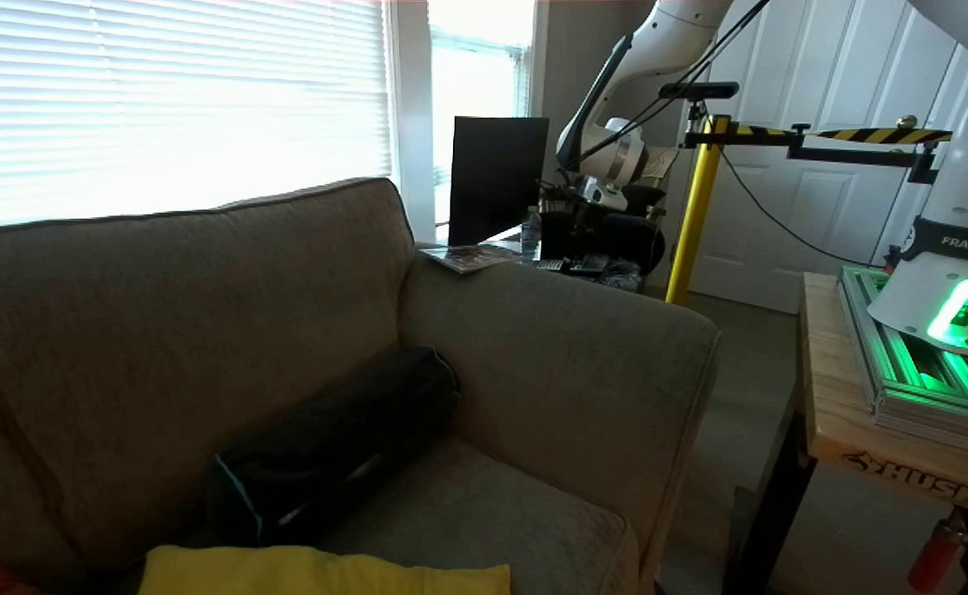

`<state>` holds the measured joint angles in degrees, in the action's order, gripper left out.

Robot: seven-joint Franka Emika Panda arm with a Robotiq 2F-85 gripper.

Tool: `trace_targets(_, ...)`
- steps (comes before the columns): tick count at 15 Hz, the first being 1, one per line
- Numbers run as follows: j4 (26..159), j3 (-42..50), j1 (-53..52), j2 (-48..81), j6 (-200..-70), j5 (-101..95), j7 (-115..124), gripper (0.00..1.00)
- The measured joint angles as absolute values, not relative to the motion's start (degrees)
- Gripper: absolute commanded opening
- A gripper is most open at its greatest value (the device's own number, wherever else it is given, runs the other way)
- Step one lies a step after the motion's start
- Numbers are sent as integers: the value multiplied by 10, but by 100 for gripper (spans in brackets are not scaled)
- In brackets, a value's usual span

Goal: Take the remote controller off of the armrest and put it on the table

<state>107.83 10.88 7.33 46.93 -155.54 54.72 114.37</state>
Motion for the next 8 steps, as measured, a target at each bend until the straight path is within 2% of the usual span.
trace_targets(8, 1079, 104, 89, 456, -1557, 553, 1097, 31)
